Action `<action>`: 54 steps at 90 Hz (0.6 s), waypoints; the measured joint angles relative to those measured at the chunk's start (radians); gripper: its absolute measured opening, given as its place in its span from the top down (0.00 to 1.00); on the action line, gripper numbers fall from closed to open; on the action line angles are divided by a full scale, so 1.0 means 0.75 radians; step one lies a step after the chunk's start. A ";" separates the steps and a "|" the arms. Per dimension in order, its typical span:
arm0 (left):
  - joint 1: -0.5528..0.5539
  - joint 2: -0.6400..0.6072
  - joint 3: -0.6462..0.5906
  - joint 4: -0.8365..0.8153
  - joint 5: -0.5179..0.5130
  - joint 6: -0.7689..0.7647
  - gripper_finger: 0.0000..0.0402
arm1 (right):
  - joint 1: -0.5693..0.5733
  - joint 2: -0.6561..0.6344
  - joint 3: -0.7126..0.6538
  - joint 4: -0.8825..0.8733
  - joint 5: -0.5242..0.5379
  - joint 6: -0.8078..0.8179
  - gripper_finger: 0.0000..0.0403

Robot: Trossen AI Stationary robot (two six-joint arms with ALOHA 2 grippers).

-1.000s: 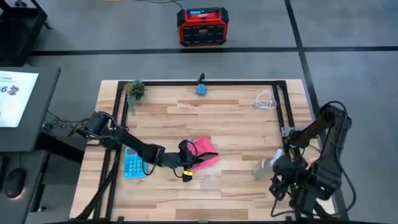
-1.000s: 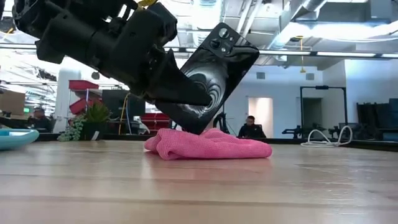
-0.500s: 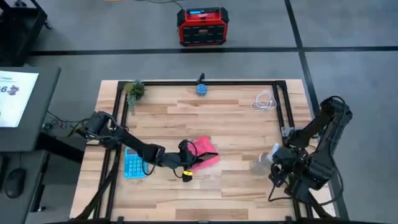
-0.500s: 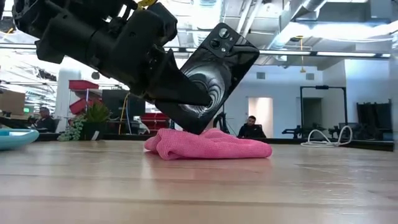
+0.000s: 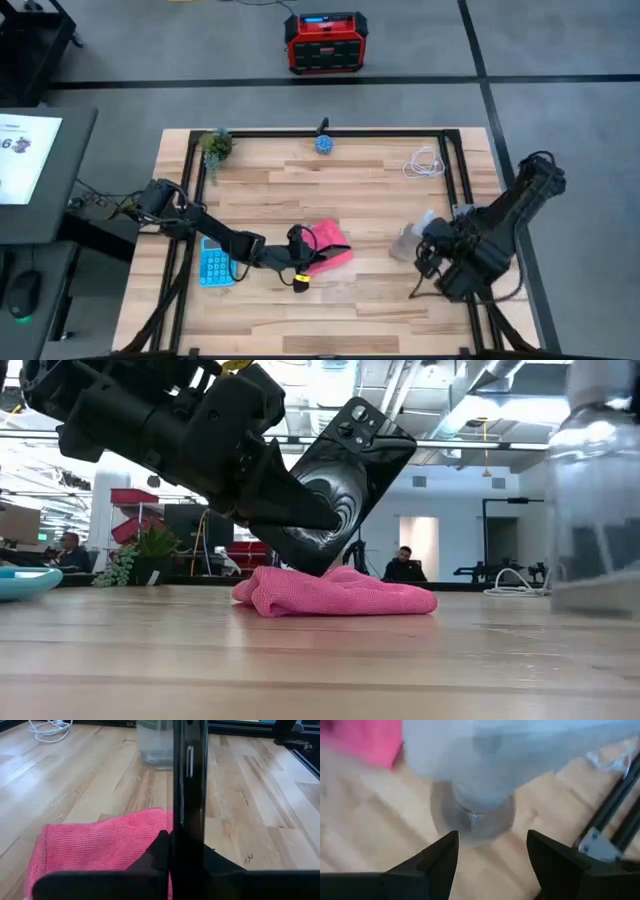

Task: Apply microfiber cloth
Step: Spray the black cellphone with the transparent spray bottle

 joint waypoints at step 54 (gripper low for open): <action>0.001 0.000 0.000 0.000 0.000 -0.002 0.98 | -0.238 -0.053 0.145 -0.001 0.020 -0.260 0.45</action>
